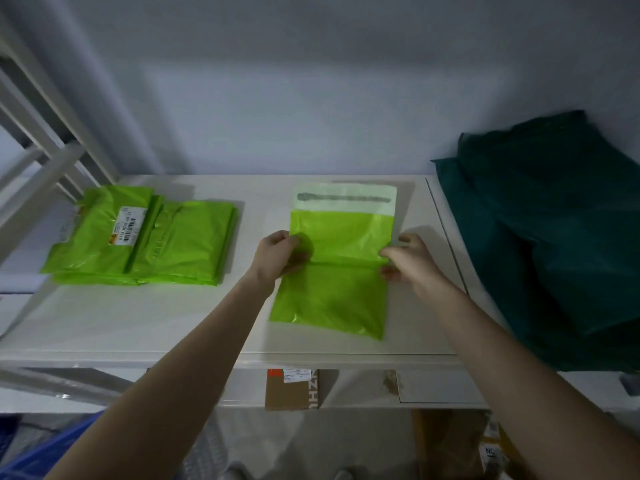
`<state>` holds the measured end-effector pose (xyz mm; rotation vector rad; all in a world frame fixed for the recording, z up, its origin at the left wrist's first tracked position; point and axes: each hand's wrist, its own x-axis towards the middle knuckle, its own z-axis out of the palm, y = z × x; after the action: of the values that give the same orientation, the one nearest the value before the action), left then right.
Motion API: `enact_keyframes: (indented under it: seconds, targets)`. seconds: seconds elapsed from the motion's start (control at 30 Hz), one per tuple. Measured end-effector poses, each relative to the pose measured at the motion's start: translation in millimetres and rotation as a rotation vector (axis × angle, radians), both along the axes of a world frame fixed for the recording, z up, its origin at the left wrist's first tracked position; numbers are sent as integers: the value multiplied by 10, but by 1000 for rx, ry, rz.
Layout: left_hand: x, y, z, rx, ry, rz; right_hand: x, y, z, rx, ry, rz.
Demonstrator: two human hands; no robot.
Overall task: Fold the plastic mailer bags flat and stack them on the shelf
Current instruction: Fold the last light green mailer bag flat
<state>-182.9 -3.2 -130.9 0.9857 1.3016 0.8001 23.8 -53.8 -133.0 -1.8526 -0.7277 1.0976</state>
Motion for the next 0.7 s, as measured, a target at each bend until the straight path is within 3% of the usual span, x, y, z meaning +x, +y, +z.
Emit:
enact_keyframes:
  seconds: [0.13,0.27,0.43,0.5,0.63,0.7]
  targets:
    - [30,40,-8,-52,-271,99,31,9,82,28,-30,-1]
    - [79,78,-19,-57,-398,156,-12,-4,219,22,253,21]
    - [66,99,-62,135,-136,-23,3,29,197,60,360,-41]
    - [83,94,-24,136,-102,-58,13,43,174,49,387,-70]
    - [76,139,-62,8,-203,5,42,53,126,5,387,-44]
    - [60,155,-104,40,-72,-36,30,26,107,-14,312,25]
